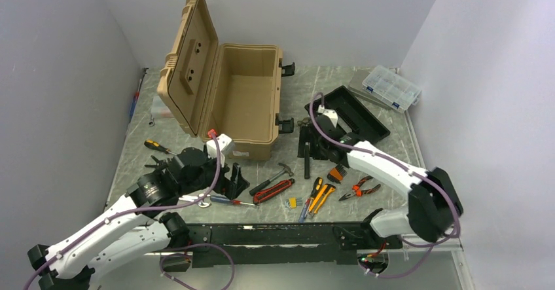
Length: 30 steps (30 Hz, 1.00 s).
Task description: Pack the tool kit
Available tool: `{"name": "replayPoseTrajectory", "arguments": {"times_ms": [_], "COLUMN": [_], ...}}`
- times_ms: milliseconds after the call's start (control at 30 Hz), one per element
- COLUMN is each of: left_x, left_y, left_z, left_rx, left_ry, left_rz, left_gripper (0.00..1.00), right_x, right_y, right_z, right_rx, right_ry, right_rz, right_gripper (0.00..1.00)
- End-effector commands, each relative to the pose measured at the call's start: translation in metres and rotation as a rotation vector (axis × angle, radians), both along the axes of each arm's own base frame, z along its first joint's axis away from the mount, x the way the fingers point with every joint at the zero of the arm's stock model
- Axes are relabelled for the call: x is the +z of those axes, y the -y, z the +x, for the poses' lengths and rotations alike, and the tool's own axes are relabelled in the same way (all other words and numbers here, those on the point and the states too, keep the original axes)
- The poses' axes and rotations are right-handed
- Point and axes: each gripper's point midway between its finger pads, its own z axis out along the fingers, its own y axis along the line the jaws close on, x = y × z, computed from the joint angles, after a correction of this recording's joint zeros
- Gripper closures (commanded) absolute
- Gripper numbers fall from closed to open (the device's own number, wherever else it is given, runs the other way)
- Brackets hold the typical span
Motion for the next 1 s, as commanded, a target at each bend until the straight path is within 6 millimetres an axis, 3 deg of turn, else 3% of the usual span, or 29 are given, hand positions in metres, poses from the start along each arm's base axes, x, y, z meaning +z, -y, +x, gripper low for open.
{"name": "replayPoseTrajectory", "arguments": {"times_ms": [0,200,567,633,700,733,800,967], "left_x": [0.036,0.053,0.067,0.066,0.065,0.066,0.067,0.07], "left_y": [-0.002,-0.021,-0.048,-0.051,-0.054,-0.056,-0.059,-0.063], "left_z": [0.004,0.006,0.009,0.009,0.009,0.009,0.009,0.009], "left_rx": [-0.01,0.014,0.089,0.097,0.107,0.117,0.13,0.142], "left_ry": [0.1,0.197,0.331,0.342,0.354,0.362,0.375,0.399], "left_rz": [-0.032,-0.008,-0.022,-0.03,-0.034,-0.038,-0.047,-0.067], "left_gripper": [0.06,0.05,0.04,0.04,0.04,0.04,0.03,0.03], "right_x": [-0.015,-0.036,-0.069,-0.075,-0.078,-0.077,-0.07,-0.023], "right_y": [-0.006,-0.012,-0.016,-0.014,-0.012,-0.011,-0.008,0.007], "right_z": [0.021,0.036,0.045,0.043,0.042,0.041,0.041,0.042], "right_rx": [-0.045,-0.057,-0.066,-0.075,-0.078,-0.082,-0.098,-0.169], "right_ry": [0.006,-0.027,-0.07,-0.076,-0.078,-0.078,-0.063,0.037], "right_rz": [-0.022,-0.076,-0.117,-0.122,-0.125,-0.128,-0.129,-0.106], "right_gripper": [0.07,0.24,0.4,0.47,0.61,0.8,1.0,1.0]}}
